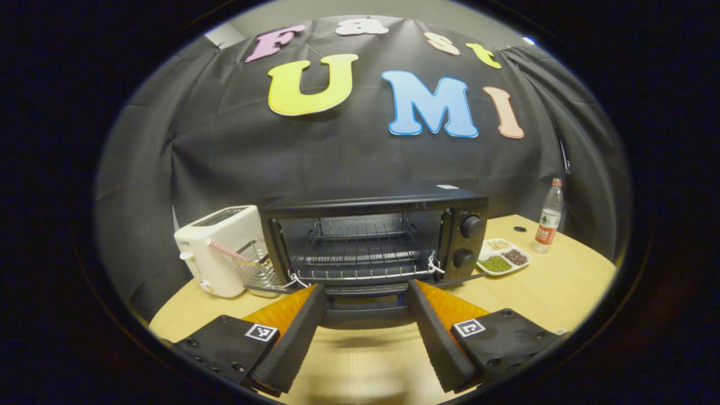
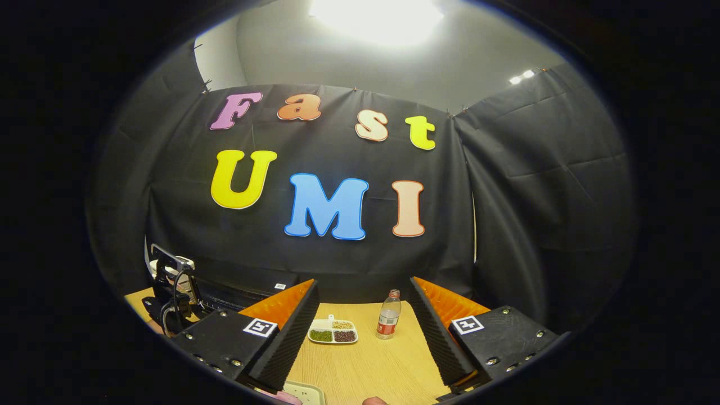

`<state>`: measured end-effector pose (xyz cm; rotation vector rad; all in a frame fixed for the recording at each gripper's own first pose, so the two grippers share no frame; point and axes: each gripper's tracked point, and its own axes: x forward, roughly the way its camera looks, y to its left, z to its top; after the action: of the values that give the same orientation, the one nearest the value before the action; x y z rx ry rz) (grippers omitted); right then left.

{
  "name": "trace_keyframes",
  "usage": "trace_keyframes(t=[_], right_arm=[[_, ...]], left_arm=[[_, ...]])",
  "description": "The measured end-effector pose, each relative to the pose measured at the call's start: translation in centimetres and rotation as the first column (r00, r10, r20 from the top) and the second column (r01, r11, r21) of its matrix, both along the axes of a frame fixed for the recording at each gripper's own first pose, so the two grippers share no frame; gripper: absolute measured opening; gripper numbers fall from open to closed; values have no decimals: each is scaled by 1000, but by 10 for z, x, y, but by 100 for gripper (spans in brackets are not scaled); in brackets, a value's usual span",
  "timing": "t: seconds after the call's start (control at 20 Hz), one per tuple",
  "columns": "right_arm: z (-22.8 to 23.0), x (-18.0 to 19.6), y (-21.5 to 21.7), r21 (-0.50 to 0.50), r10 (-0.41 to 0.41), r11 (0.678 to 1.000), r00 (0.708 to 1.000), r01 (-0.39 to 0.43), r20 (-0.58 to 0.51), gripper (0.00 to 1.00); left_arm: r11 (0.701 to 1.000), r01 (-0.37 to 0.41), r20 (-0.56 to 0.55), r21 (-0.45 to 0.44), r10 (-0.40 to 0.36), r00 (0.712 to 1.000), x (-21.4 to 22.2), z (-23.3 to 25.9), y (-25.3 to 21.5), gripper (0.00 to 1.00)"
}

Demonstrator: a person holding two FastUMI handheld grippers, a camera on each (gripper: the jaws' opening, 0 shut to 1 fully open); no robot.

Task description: Open the electric oven with the left hand, put the food in, and close the electric oven.

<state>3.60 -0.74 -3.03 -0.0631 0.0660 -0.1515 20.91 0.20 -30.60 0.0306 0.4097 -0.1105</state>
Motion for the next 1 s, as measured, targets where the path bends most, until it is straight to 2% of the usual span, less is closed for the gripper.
trace_keyframes(t=[0.15,0.25,0.3,0.55,0.6,0.75,1.0], right_arm=[[3,0,-1,-5,15,1000,1000,-15,1,97],[3,0,0,4,23,1000,1000,-23,4,97],[2,0,1,10,25,1000,1000,-25,0,97],[-6,1,5,46,50,998,999,-49,-20,97],[-8,1,6,52,57,997,998,-56,-24,97],[-10,1,8,62,75,995,997,-73,-30,97],[-15,4,13,88,114,990,993,-110,-39,97]], left_arm=[[1000,-12,-28,-11,11,1000,-12,-11,0,100],[1000,-18,-53,-24,17,998,-18,-18,1,94],[999,-20,-61,-27,18,998,-19,-21,1,98],[1000,-24,-92,-14,23,996,-30,-35,1,98],[1000,-27,-111,-16,25,994,-32,-40,1,100],[1000,-29,-137,1,29,990,-43,-49,3,98],[999,-33,-81,-4,33,996,-57,-10,4,100]])
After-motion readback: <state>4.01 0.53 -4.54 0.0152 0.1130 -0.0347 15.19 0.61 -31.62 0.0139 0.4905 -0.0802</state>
